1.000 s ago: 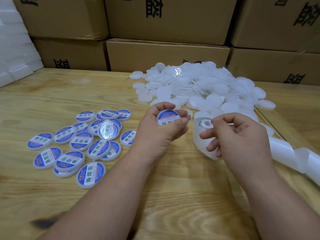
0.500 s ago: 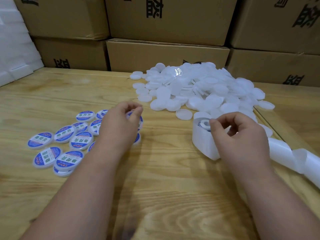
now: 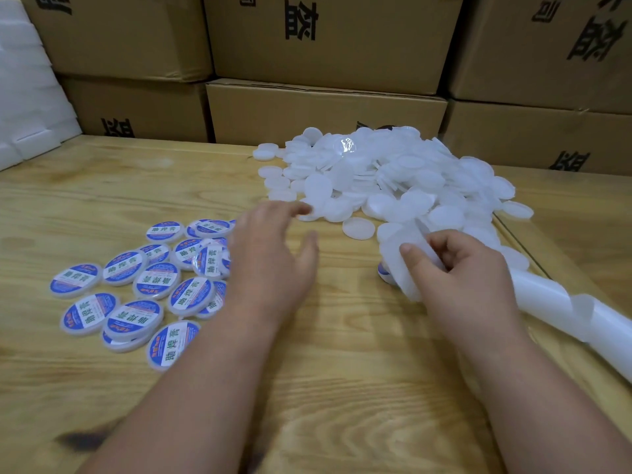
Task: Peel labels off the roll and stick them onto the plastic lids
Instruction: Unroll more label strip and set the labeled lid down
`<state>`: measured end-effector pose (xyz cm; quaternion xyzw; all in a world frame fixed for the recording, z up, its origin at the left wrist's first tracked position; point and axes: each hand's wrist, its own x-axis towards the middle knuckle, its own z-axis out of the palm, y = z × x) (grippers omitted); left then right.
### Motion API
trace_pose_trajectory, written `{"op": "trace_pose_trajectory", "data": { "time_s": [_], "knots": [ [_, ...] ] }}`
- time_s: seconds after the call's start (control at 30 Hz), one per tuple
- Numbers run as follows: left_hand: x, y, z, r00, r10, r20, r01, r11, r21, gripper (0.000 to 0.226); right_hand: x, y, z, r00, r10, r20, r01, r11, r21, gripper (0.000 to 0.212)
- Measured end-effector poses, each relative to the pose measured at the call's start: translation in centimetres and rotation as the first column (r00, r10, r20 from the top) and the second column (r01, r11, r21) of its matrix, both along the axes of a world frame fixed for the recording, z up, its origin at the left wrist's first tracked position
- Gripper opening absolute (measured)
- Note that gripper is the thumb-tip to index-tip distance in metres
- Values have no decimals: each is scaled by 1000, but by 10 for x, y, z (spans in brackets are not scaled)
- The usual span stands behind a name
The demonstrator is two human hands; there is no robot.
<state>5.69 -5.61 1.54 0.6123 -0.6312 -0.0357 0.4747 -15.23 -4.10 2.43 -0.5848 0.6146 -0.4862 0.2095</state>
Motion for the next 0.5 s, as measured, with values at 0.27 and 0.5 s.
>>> {"op": "trace_pose_trajectory", "data": {
  "time_s": [0.27, 0.5],
  "knots": [
    [-63, -9, -21, 870, -449, 203, 408, 887, 215, 57, -21, -12, 10, 807, -169, 565, 99, 983, 153, 22],
    [-65, -18, -30, 905, -390, 171, 366, 917, 156, 44, -56, -16, 21, 243, -217, 945, -170, 950, 262, 31]
  ]
}}
